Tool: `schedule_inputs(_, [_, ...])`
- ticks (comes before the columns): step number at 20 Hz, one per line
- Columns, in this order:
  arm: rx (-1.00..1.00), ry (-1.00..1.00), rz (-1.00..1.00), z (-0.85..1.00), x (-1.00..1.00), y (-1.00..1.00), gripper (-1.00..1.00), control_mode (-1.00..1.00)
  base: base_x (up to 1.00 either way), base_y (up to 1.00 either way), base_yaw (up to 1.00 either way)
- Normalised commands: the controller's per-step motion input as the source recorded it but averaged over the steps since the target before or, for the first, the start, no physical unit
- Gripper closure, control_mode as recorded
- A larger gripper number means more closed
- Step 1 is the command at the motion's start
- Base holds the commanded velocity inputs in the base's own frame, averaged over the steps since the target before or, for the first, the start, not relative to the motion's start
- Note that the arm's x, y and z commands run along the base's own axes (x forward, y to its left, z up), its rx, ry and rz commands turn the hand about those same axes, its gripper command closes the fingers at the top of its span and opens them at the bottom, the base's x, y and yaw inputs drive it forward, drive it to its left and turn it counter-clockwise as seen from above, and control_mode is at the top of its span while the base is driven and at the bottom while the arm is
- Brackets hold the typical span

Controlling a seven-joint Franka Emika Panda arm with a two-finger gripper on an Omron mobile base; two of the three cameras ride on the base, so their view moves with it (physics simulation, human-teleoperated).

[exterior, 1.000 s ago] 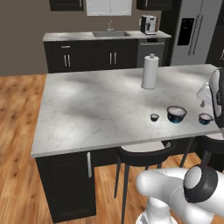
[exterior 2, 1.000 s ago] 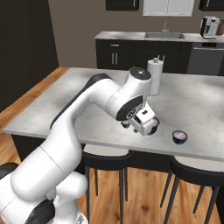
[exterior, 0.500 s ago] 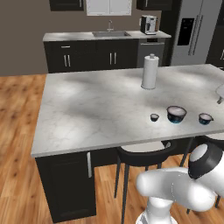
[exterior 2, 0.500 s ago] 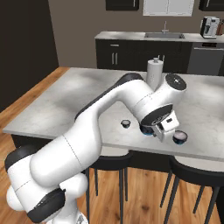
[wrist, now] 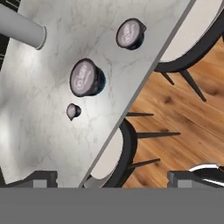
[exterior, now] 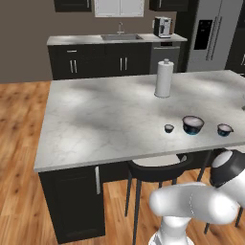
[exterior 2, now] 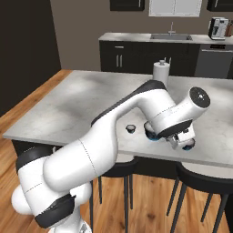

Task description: Stack the yogurt containers by placing the smaller containers on top of the larger containers.

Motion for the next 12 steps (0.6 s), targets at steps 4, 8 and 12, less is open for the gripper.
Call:
schedule_inputs(4, [0.00,-0.03,-0.11,-0.28,0.08,-0.07,-1.00,-1.00,0.00,0.00,0.00])
schedule_inputs(8, [0.00,0.00,-0.13,-0.27,0.13,-0.11,-1.00,-1.00,0.00,0.00,0.00])
schedule_inputs(12, [0.02,0.01,-0.12,-0.23,0.19,-0.15,-1.00,-1.00,0.00,0.00,0.00])
